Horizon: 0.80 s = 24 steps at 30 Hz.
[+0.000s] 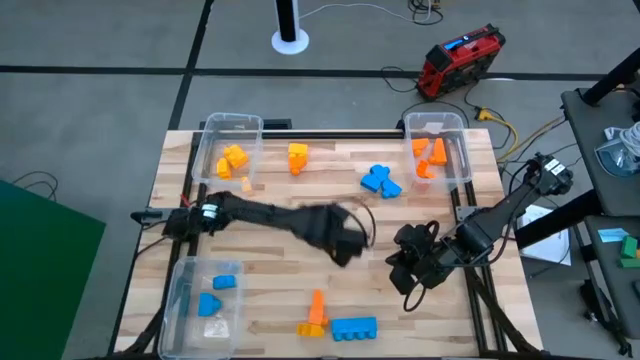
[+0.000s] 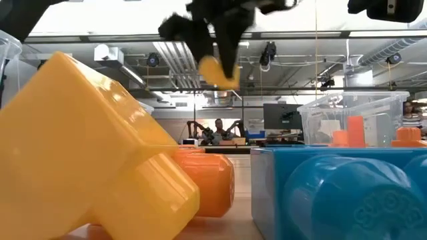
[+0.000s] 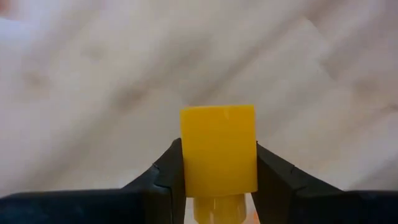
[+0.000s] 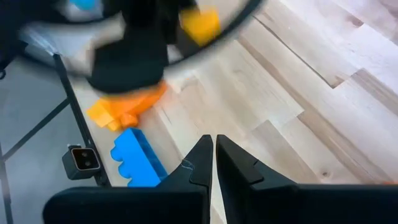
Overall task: Sort blocks
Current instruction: Put the bottom center yellow game piece into the top left transparent bin
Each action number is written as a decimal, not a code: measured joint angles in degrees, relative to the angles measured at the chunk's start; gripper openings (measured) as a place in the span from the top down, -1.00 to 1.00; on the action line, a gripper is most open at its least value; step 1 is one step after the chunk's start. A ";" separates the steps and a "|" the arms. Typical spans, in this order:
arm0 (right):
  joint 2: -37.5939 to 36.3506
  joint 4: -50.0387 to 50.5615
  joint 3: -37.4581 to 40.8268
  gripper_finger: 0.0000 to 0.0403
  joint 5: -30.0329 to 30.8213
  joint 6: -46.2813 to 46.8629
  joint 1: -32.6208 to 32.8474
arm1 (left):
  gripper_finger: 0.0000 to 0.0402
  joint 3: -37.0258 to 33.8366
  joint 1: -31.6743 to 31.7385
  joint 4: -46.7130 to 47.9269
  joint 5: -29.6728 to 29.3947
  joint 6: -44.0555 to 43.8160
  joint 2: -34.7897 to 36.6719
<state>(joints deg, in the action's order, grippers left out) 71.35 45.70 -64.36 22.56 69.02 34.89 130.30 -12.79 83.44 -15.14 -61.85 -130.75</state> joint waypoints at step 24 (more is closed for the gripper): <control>-0.02 1.02 0.15 0.94 -4.38 -9.96 -16.14 | 0.45 -41.37 33.40 -1.15 -0.57 13.51 48.17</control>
<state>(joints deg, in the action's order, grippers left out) 71.33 46.71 -64.20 18.19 59.06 18.74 88.92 20.61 82.29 -15.72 -48.34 -82.58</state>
